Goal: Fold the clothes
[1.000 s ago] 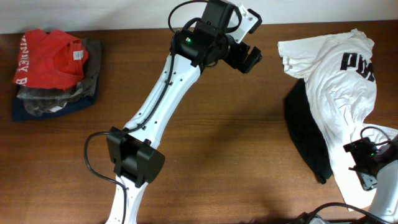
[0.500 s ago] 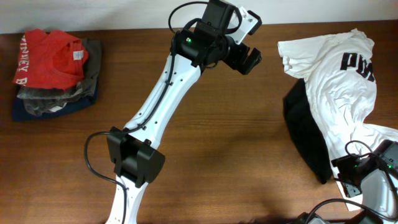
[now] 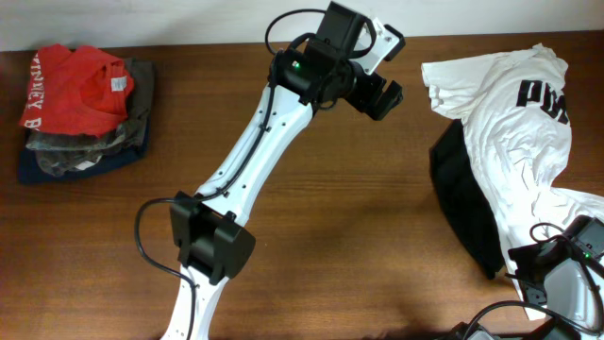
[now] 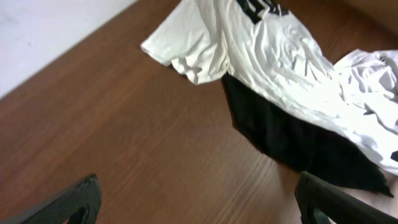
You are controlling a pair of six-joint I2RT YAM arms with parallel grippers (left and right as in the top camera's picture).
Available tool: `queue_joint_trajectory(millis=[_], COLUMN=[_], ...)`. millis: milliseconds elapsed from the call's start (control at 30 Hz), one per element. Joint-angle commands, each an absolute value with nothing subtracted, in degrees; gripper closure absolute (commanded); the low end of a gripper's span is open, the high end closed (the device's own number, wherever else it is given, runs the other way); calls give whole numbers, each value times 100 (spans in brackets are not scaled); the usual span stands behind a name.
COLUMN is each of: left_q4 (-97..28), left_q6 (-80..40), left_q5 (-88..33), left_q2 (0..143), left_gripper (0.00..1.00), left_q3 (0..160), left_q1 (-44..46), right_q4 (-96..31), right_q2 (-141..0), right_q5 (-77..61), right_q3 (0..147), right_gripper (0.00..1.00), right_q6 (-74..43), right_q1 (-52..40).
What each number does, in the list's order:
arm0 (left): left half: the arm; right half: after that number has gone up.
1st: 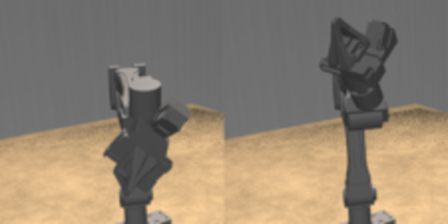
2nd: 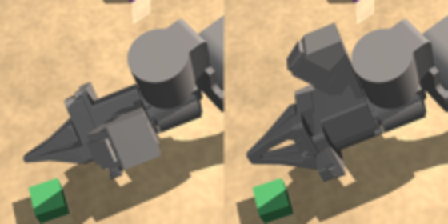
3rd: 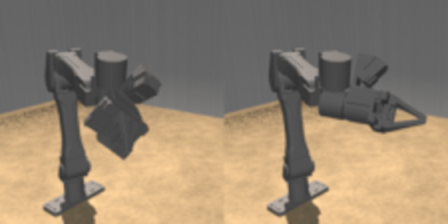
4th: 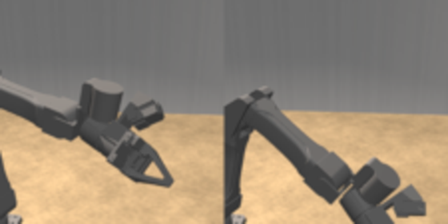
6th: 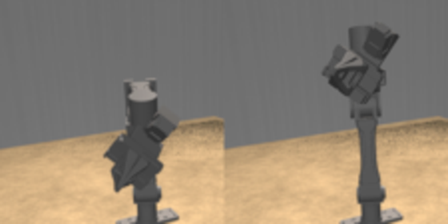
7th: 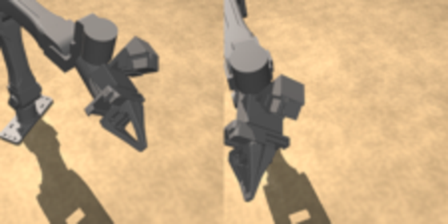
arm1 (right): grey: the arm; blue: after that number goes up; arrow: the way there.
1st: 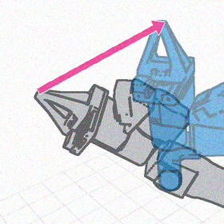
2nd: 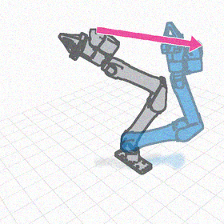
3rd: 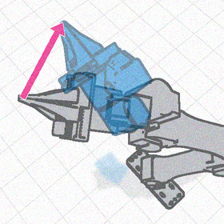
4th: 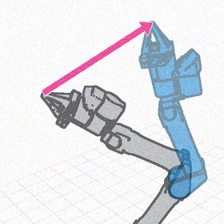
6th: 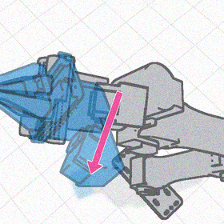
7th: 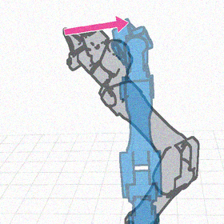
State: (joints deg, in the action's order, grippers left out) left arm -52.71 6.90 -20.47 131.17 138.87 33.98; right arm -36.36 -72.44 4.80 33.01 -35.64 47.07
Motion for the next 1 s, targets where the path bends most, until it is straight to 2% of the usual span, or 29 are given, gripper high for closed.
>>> queue_joint_trajectory(millis=[0,567,667,800,867,967], left_q4=[-5293,-5286,-5286,-5304,-5321,-5323], left_q6=[784,786,786,786,786,786], left_q5=[-2008,-1900,-1900,-1900,-1900,-1898], left_q2=[13316,13319,13319,13319,13319,13319], left_gripper=[1,1,1,1,1,1], left_q3=[13889,13889,13889,13889,13889,13889], left_q1=[3424,3426,3426,3424,3426,3424], right_q4=[-3557,-3050,-2978,-2818,-2738,-2606], right_q2=[-7249,-7452,-7634,-7988,-8162,-8302], right_q5=[716,714,711,578,521,399], right_q3=[3229,2838,2838,2838,2838,2840], right_gripper=[33,34,59,73,96,96], right_q6=[-3697,-3693,-3688,-3667,-3590,-3330], right_q1=[4740,4737,4737,4737,4737,4737])
